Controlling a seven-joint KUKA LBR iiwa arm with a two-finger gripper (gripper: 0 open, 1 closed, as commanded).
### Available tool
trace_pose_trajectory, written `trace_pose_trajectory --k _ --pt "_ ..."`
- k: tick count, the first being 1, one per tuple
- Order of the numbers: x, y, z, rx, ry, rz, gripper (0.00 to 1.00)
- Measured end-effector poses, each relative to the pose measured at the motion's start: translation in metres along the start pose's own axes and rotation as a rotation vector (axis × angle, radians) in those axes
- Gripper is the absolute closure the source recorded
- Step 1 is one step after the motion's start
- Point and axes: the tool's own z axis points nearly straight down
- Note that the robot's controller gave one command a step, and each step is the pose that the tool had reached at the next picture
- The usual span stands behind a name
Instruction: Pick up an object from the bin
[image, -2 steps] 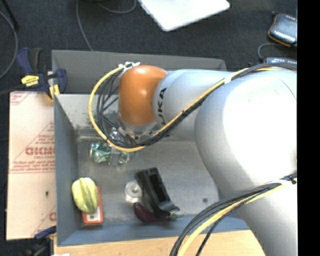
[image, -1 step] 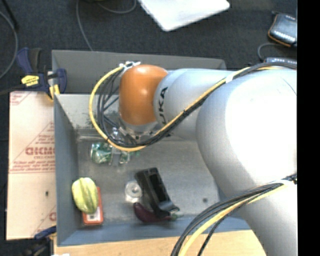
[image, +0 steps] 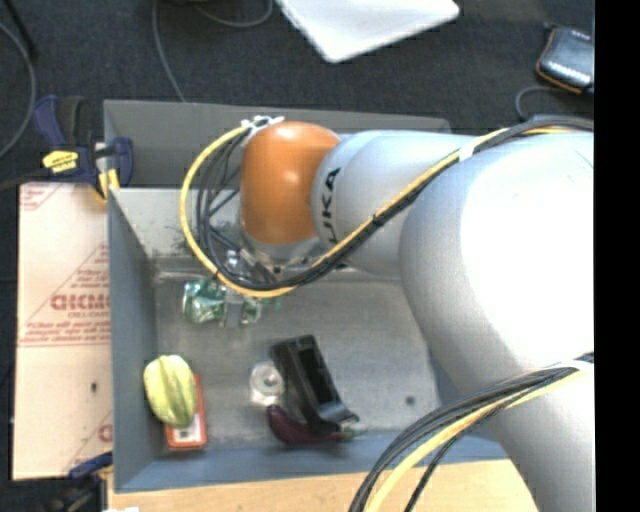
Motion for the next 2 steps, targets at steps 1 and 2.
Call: trace_pose_trajectory --k 1,2 --pt "-0.001 0.000 -0.013 -0.001 -0.001 0.000 1.00" --pt "0.000 0.000 -0.030 0.000 0.003 0.000 1.00"
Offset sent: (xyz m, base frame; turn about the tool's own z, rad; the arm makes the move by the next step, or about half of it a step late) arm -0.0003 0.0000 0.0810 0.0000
